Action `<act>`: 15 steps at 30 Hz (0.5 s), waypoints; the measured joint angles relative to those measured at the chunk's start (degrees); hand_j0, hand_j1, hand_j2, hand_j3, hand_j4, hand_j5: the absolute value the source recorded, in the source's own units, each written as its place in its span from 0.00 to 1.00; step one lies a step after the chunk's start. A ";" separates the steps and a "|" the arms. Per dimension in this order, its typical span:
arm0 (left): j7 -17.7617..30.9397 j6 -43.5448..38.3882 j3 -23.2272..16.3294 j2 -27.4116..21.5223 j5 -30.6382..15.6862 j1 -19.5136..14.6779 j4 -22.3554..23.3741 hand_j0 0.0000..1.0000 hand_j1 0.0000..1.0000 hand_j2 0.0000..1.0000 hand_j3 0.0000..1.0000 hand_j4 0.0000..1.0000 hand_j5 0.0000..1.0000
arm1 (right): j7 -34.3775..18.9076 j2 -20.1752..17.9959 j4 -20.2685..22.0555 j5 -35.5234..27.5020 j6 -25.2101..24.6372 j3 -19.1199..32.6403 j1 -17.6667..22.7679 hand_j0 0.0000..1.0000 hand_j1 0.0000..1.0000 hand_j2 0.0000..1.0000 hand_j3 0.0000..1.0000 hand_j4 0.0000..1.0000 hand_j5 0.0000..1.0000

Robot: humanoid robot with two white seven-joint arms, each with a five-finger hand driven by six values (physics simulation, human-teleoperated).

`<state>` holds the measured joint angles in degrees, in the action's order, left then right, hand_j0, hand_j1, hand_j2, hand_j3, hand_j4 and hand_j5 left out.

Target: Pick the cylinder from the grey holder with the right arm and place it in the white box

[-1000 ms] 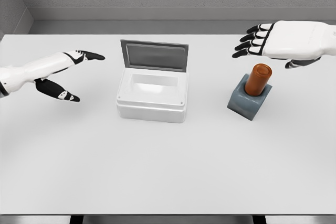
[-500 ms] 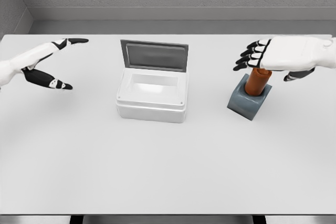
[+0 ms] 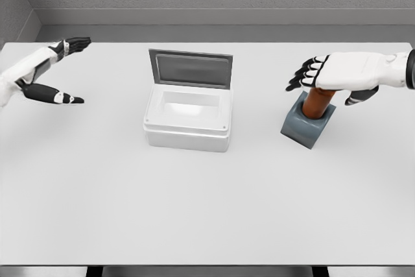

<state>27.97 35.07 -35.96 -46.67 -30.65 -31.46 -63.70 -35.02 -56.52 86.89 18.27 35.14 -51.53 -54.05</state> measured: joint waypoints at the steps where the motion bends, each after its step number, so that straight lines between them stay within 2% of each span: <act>1: 0.04 0.01 -2.52 -0.09 -1.97 -0.09 -0.52 1.00 1.00 1.00 1.00 1.00 1.00 | 0.00 0.24 -0.39 0.27 0.00 -0.14 0.00 1.00 1.00 1.00 1.00 1.00 1.00; 3: 0.81 0.03 -5.67 -0.35 -5.37 -0.35 -1.34 1.00 1.00 1.00 1.00 1.00 1.00 | 0.00 0.75 -1.02 0.69 0.00 -0.47 0.00 1.00 1.00 1.00 1.00 1.00 1.00; 6: 2.05 -0.04 -7.78 -0.64 -8.72 -1.49 -2.02 1.00 1.00 1.00 1.00 1.00 1.00 | 0.00 1.42 -1.52 0.97 0.01 -1.04 0.00 1.00 1.00 1.00 1.00 1.00 1.00; 15: 2.64 -2.95 -9.10 -1.41 -8.82 -1.67 -1.72 1.00 1.00 1.00 1.00 1.00 1.00 | 0.00 2.76 -1.79 1.12 0.00 -2.19 0.00 1.00 1.00 1.00 1.00 1.00 1.00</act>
<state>30.61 32.13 -45.06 -48.08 -39.48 -33.13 -65.42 -35.02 -53.76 85.10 19.39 35.14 -53.72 -54.05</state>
